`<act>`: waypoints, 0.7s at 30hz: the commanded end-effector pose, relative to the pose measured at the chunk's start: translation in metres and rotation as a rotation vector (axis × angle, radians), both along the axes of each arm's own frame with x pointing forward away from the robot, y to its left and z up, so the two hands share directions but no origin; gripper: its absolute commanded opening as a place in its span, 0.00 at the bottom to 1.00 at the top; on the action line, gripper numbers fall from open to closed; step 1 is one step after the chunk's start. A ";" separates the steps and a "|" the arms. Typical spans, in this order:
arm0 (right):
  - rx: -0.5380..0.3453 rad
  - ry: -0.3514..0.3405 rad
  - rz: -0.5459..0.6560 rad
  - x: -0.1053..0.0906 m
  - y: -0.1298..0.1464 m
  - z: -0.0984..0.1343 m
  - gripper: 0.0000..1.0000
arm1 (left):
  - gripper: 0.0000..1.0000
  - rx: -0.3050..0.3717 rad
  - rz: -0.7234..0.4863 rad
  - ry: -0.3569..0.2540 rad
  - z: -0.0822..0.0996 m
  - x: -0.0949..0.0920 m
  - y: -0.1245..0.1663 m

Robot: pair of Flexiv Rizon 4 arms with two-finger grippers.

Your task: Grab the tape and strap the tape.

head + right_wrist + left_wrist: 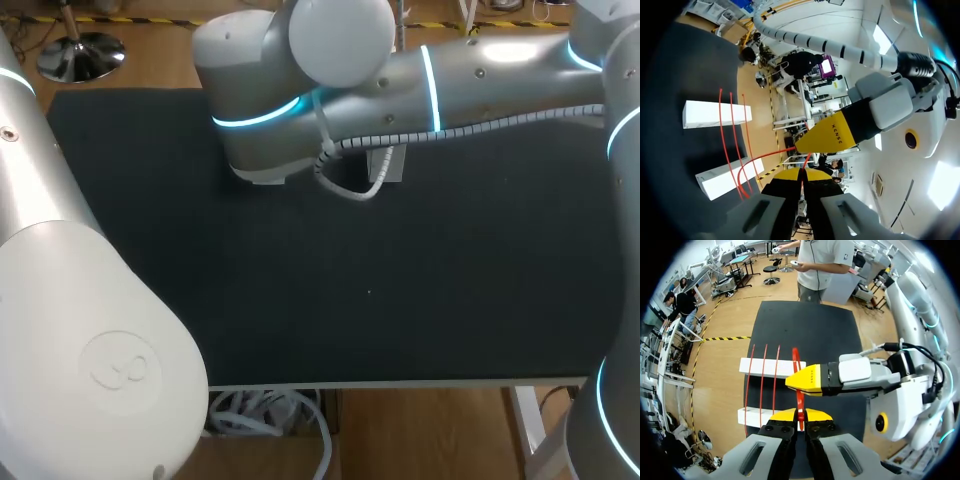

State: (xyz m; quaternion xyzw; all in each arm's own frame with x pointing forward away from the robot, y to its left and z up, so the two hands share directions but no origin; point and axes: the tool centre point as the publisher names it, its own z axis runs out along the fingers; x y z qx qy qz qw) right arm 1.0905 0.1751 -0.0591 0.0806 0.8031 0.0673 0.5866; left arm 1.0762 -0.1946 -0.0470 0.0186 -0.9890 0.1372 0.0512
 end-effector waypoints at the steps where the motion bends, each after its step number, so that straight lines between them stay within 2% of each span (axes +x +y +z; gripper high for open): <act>1: 0.000 0.008 0.003 -0.002 0.002 0.003 0.00 | 0.00 0.005 0.000 0.001 0.001 0.000 -0.001; 21: 0.017 0.010 0.021 -0.003 0.010 0.006 0.00 | 0.00 0.005 0.000 0.001 0.001 0.000 -0.001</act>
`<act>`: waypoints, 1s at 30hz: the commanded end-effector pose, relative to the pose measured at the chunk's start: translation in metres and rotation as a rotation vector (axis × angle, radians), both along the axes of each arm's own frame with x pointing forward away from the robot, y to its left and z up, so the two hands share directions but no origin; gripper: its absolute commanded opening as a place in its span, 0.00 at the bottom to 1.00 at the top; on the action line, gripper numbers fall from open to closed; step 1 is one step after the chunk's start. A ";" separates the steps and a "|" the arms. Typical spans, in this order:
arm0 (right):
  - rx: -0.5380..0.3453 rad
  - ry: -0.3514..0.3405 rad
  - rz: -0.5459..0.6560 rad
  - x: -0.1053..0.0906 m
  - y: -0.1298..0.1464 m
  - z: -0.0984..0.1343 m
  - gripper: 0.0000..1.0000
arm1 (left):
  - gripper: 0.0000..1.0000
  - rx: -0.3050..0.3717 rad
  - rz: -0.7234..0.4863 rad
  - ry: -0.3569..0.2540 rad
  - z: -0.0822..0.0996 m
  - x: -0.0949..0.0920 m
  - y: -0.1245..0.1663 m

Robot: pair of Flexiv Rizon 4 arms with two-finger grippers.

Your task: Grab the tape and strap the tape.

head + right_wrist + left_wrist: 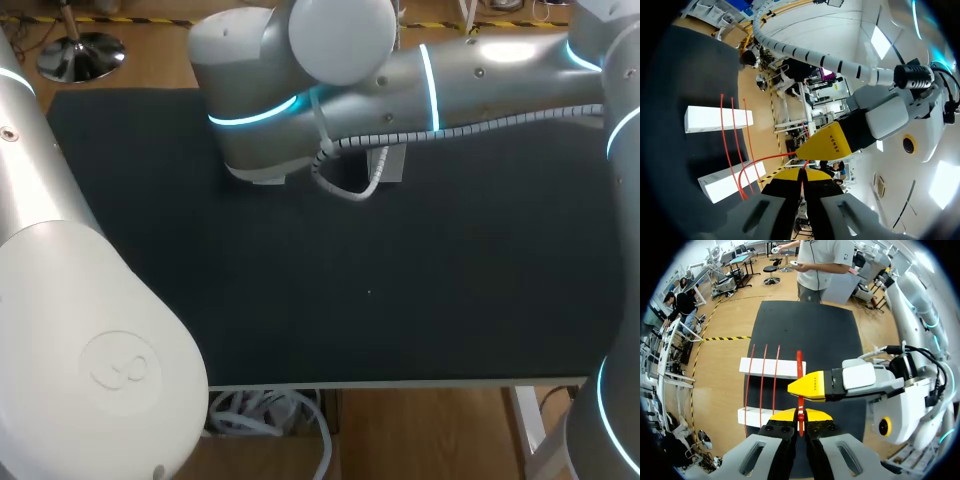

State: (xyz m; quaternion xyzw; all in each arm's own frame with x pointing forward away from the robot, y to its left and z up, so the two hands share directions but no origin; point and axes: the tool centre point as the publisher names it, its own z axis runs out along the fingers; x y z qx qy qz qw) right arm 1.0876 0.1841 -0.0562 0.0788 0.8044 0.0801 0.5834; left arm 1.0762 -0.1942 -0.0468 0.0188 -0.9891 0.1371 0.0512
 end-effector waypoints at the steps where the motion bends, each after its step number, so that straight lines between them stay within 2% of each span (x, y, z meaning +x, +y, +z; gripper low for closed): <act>1: -0.001 0.005 0.003 0.000 0.001 0.003 0.00 | 0.00 0.004 0.000 0.001 0.001 0.000 -0.001; 30: 0.016 0.006 0.030 -0.002 0.010 0.006 0.00 | 0.00 0.004 0.000 0.001 0.001 0.000 -0.001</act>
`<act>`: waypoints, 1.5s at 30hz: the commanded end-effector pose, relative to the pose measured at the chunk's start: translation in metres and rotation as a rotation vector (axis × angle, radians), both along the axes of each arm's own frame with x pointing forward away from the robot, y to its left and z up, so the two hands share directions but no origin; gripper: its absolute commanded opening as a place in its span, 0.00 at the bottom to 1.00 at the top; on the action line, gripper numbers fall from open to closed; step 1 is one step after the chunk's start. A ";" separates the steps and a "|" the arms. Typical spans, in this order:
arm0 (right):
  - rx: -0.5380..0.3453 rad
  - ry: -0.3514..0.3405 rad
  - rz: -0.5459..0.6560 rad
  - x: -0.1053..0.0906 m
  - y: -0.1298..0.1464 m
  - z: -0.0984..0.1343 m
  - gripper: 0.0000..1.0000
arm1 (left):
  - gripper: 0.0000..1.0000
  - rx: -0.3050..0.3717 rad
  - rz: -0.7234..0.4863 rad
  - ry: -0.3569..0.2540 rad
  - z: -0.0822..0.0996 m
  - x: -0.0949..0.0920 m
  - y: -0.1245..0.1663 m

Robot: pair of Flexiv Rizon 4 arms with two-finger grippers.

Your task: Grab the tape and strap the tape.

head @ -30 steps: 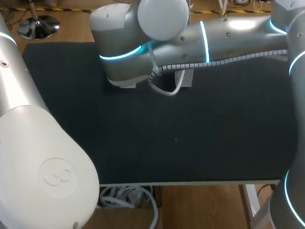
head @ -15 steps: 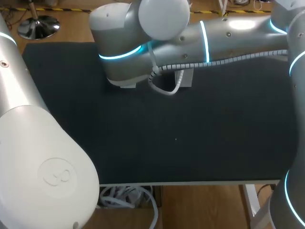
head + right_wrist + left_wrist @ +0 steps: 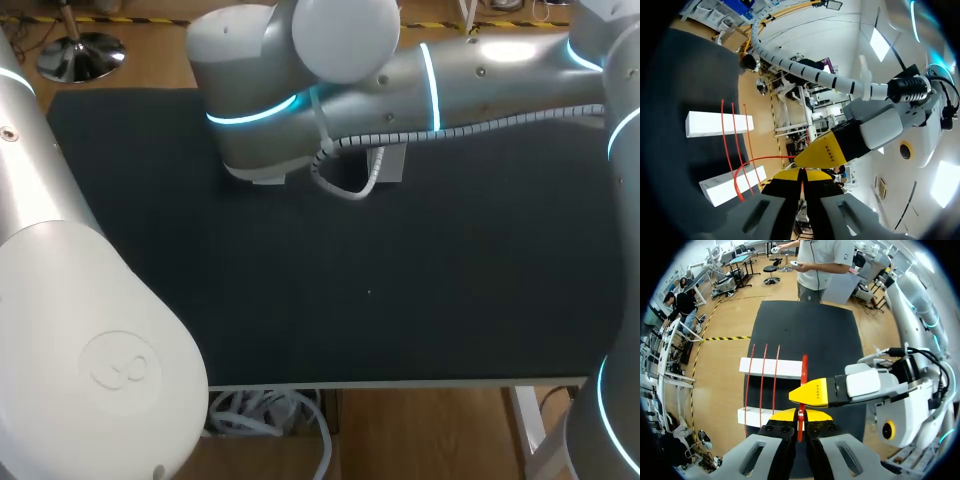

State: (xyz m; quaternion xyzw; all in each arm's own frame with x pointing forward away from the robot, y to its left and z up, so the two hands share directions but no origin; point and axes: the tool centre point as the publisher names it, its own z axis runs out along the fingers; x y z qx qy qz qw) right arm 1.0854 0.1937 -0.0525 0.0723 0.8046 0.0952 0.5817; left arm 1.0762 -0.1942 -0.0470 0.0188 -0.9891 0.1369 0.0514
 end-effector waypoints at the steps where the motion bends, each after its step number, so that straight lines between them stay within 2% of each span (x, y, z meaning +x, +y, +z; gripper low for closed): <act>1: -0.001 0.007 0.001 0.000 0.000 0.002 0.00 | 0.00 0.004 0.000 0.001 0.001 0.000 -0.001; 26: 0.019 0.010 -0.011 -0.001 -0.003 0.003 0.00 | 0.00 0.004 0.000 0.001 0.001 0.000 -0.001; 29: 0.020 0.012 -0.011 -0.001 -0.003 0.003 0.02 | 0.00 0.004 0.000 0.001 0.001 0.000 -0.001; 31: 0.022 0.012 -0.013 -0.001 -0.003 0.003 0.11 | 0.00 0.004 0.000 0.001 0.001 0.000 -0.001; 37: 0.025 0.012 -0.014 -0.002 -0.004 0.003 0.04 | 0.00 0.004 0.000 0.001 0.001 0.000 -0.001; 45: 0.033 0.014 -0.009 -0.006 -0.005 0.005 0.09 | 0.00 0.004 0.000 0.001 0.001 0.000 -0.001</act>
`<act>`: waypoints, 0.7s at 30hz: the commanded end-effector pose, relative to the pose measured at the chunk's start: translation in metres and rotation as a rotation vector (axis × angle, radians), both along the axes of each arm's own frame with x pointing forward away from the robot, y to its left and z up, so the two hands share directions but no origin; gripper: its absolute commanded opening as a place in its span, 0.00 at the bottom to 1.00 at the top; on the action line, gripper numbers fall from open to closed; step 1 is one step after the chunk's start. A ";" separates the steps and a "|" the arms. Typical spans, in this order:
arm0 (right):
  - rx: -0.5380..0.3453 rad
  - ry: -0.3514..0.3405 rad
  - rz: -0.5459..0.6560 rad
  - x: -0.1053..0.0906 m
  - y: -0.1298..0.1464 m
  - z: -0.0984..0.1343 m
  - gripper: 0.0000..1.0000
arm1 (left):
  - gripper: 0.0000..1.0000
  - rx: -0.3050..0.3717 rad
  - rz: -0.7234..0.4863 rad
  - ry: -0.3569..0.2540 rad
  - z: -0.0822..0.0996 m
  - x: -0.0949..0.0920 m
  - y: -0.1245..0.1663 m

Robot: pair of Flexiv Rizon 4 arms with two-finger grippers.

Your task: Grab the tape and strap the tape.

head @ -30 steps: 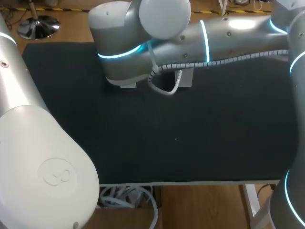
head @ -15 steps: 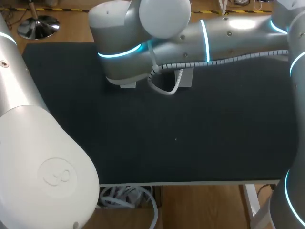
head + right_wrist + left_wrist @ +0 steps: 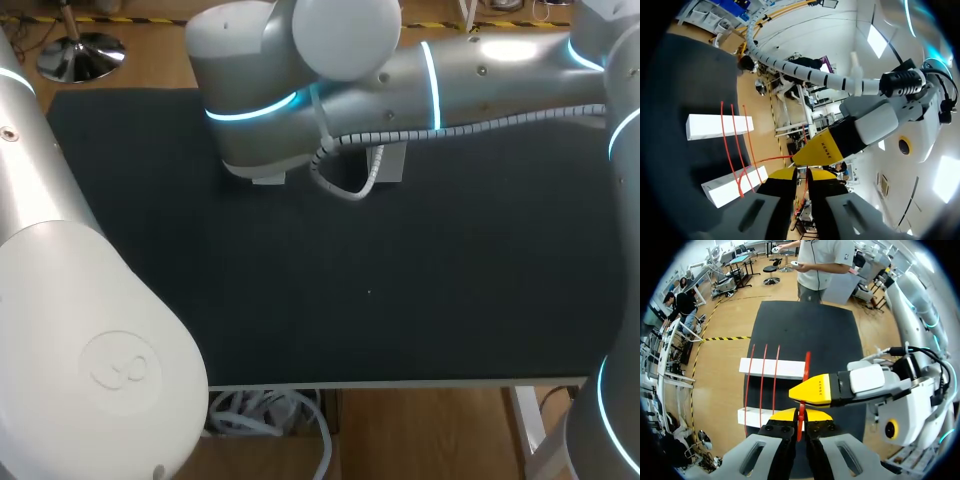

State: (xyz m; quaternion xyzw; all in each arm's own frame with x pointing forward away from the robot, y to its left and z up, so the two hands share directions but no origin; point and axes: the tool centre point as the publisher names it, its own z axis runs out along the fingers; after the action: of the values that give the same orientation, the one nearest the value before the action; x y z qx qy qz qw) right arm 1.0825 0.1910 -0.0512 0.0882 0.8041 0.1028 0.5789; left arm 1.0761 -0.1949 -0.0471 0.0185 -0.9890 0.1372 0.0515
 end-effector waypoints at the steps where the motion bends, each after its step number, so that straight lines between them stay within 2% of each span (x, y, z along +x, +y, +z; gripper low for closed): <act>1: 0.003 0.008 0.008 -0.004 -0.003 0.004 0.09 | 0.00 0.005 0.000 0.001 0.001 0.000 0.000; 9: 0.021 0.009 0.019 -0.008 -0.004 0.010 0.13 | 0.00 0.005 0.000 0.001 0.001 0.000 0.000; 15: 0.031 0.022 0.067 -0.022 -0.002 0.013 0.15 | 0.00 0.005 0.000 0.001 0.001 0.000 0.000; 21: 0.058 0.066 0.118 -0.041 -0.007 0.016 0.13 | 0.00 0.005 0.000 0.001 0.001 0.000 0.000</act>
State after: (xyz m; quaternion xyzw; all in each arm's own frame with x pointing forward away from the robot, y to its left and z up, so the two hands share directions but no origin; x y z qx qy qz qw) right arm 1.0536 0.1973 -0.0429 0.0733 0.8141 0.1403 0.5587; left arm 1.0762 -0.1949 -0.0471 0.0185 -0.9890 0.1373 0.0515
